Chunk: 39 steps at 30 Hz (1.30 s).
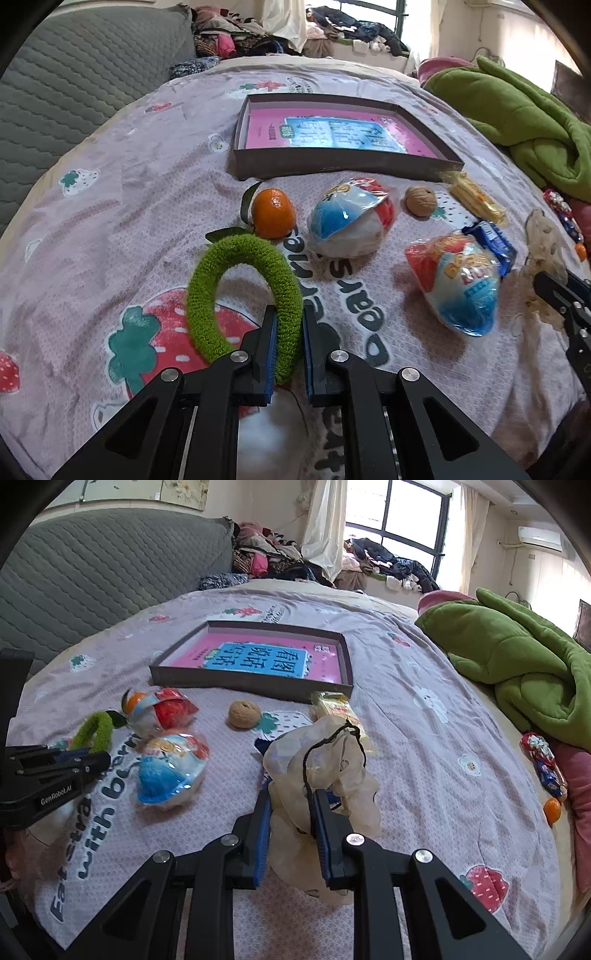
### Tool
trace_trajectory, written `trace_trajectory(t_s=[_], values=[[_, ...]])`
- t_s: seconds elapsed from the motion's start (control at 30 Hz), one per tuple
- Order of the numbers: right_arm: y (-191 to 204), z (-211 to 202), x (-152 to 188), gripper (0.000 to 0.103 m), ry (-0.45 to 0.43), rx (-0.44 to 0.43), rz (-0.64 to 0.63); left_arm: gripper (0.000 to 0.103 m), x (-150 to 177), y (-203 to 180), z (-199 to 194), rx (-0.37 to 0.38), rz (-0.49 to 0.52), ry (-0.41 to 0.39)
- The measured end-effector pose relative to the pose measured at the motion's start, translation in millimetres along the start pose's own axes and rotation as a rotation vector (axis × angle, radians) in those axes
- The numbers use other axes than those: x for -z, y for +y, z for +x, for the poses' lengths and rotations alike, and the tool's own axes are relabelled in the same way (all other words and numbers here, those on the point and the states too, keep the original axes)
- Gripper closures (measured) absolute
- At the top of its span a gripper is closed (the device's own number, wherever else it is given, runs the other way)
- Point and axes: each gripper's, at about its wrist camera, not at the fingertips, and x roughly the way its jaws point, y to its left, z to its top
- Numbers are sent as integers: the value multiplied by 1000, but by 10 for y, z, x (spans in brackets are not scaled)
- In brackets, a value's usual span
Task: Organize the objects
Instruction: 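Grasp the green ring with the left gripper while the right gripper grasps the lace bag, then carry the green ring and lace bag over the pink book tray with both grippers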
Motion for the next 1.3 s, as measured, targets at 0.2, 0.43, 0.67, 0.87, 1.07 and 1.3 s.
trace_trajectory(t_s=[0.2, 0.43, 0.67, 0.87, 1.07, 1.3], values=[[59, -109, -35, 80, -22, -17, -6, 91, 19, -98, -168, -10, 9, -21], [111, -264, -115, 80, -54, -50, -6, 91, -30, -189, -403, -21, 9, -61], [129, -361, -216, 80, -92, -72, 2, 91, -138, -253, -579, -44, 13, -100], [126, -464, -316, 80, -129, -95, 4, 91, -295, -312, -752, -64, 19, -123], [113, -553, -486, 80, -164, -108, 2, 91, -575, -441, -933, -80, 47, -175], [105, -563, -783, 80, -202, -114, -21, 91, -906, -488, -913, -73, 37, -217]])
